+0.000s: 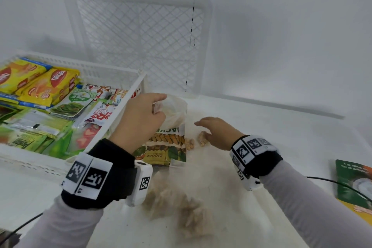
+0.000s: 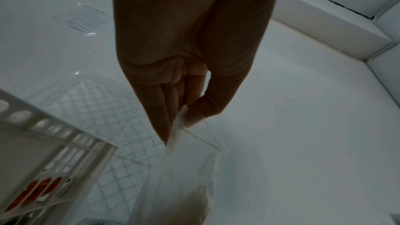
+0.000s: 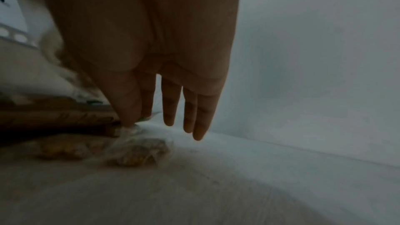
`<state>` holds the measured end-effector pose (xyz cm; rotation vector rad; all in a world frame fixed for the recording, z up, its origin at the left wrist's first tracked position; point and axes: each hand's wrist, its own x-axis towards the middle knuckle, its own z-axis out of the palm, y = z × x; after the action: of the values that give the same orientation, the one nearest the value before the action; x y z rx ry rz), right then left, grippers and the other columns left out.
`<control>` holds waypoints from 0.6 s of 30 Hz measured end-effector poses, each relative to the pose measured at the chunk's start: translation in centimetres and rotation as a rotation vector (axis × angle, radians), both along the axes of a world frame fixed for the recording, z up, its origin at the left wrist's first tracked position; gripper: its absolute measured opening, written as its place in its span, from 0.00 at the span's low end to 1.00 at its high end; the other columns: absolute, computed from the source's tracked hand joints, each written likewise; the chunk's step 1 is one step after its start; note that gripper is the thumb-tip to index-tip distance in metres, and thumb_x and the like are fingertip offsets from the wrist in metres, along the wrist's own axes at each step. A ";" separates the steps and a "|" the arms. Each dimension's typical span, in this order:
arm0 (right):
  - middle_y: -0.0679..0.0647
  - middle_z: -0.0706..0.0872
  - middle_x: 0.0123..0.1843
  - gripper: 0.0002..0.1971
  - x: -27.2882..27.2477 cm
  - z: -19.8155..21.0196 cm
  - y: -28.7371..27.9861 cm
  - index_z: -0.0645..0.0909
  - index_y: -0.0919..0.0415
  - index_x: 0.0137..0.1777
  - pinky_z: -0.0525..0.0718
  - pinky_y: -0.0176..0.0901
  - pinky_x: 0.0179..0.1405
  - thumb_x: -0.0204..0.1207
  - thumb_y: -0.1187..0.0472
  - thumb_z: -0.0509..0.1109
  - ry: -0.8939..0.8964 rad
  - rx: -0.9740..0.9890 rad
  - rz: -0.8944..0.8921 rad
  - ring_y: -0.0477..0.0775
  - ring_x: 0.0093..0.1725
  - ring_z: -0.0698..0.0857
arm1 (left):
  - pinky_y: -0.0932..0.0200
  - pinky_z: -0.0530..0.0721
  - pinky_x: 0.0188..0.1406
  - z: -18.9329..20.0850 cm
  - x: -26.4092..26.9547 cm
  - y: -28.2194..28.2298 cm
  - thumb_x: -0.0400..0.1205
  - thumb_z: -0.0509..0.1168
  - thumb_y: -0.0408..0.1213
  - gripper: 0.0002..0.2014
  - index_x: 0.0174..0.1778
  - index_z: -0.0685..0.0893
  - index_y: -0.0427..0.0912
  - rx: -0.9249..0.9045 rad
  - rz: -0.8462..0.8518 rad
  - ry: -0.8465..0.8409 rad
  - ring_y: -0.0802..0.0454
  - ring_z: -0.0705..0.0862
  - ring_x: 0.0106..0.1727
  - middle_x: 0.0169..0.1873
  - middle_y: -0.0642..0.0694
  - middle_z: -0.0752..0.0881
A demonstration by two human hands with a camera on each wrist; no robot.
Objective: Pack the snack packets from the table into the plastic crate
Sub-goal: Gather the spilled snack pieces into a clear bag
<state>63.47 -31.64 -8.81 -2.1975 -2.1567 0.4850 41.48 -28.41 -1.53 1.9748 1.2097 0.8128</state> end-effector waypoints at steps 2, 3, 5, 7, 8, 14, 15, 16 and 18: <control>0.52 0.68 0.79 0.30 -0.1 -0.7 0.7 0.64 0.52 0.80 0.66 0.49 0.75 0.78 0.71 0.56 -0.025 -0.073 0.023 0.58 0.76 0.67 | 0.46 0.83 0.61 0.0 0.1 0.2 0.77 0.64 0.28 0.24 0.69 0.80 0.49 0.002 0.000 0.025 0.54 0.83 0.61 0.63 0.49 0.84; 0.53 0.70 0.78 0.31 -0.1 -1.0 0.9 0.65 0.52 0.79 0.68 0.49 0.75 0.77 0.73 0.56 -0.038 -0.082 0.035 0.58 0.76 0.68 | 0.45 0.83 0.61 0.0 0.2 0.2 0.77 0.64 0.28 0.24 0.69 0.80 0.49 -0.003 -0.004 0.028 0.54 0.84 0.60 0.59 0.49 0.85; 0.55 0.75 0.73 0.29 0.0 -1.6 1.1 0.69 0.53 0.77 0.71 0.48 0.71 0.77 0.73 0.57 -0.078 -0.070 0.055 0.58 0.73 0.71 | 0.45 0.84 0.60 0.1 0.3 0.2 0.75 0.64 0.29 0.24 0.68 0.80 0.50 -0.013 -0.012 0.037 0.55 0.85 0.56 0.52 0.49 0.87; 0.56 0.79 0.67 0.23 0.2 -1.8 1.2 0.76 0.54 0.72 0.74 0.46 0.66 0.78 0.69 0.59 -0.104 -0.053 0.048 0.58 0.68 0.74 | 0.45 0.84 0.60 0.2 0.4 0.2 0.75 0.65 0.29 0.25 0.69 0.80 0.50 -0.017 -0.021 0.045 0.55 0.84 0.59 0.56 0.49 0.86; 0.56 0.80 0.64 0.20 0.4 -1.7 1.1 0.78 0.55 0.69 0.74 0.45 0.64 0.78 0.67 0.61 -0.093 -0.044 0.027 0.58 0.65 0.75 | 0.46 0.83 0.61 0.2 0.5 0.3 0.75 0.65 0.29 0.25 0.69 0.80 0.50 -0.017 -0.024 0.047 0.55 0.82 0.62 0.60 0.49 0.85; 0.45 0.84 0.42 0.04 0.2 2.2 -0.2 0.86 0.54 0.47 0.78 0.33 0.41 0.73 0.61 0.74 0.450 0.572 -0.202 0.41 0.41 0.81 | 0.47 0.83 0.62 0.0 0.4 0.8 0.75 0.64 0.29 0.26 0.70 0.79 0.50 -0.024 -0.020 0.048 0.52 0.85 0.58 0.55 0.45 0.87; 0.43 0.85 0.42 0.05 -0.4 3.0 -0.7 0.85 0.53 0.47 0.77 0.28 0.38 0.73 0.62 0.75 0.561 0.749 -0.223 0.39 0.40 0.81 | 0.48 0.83 0.61 -0.1 0.4 0.8 0.75 0.65 0.29 0.26 0.70 0.79 0.50 -0.030 -0.017 0.047 0.51 0.85 0.57 0.53 0.44 0.87; 0.42 0.85 0.42 0.06 -1.0 4.0 -1.1 0.84 0.53 0.47 0.76 0.26 0.36 0.73 0.63 0.75 0.653 0.898 -0.226 0.38 0.41 0.82 | 0.49 0.83 0.61 -0.1 0.5 0.8 0.75 0.65 0.29 0.26 0.70 0.79 0.50 -0.038 -0.017 0.047 0.49 0.85 0.57 0.51 0.44 0.87; 0.43 0.86 0.43 0.07 -2.3 5.6 -1.7 0.84 0.55 0.49 0.79 0.27 0.37 0.73 0.65 0.75 0.778 1.071 -0.178 0.39 0.43 0.84 | 0.50 0.83 0.61 0.0 0.6 0.8 0.75 0.64 0.29 0.26 0.71 0.78 0.49 -0.050 -0.024 0.050 0.48 0.85 0.58 0.49 0.48 0.84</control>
<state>61.19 -33.30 -3.21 -1.2593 -1.2817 0.0734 42.12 -27.64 -1.54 1.9765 1.2209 0.7180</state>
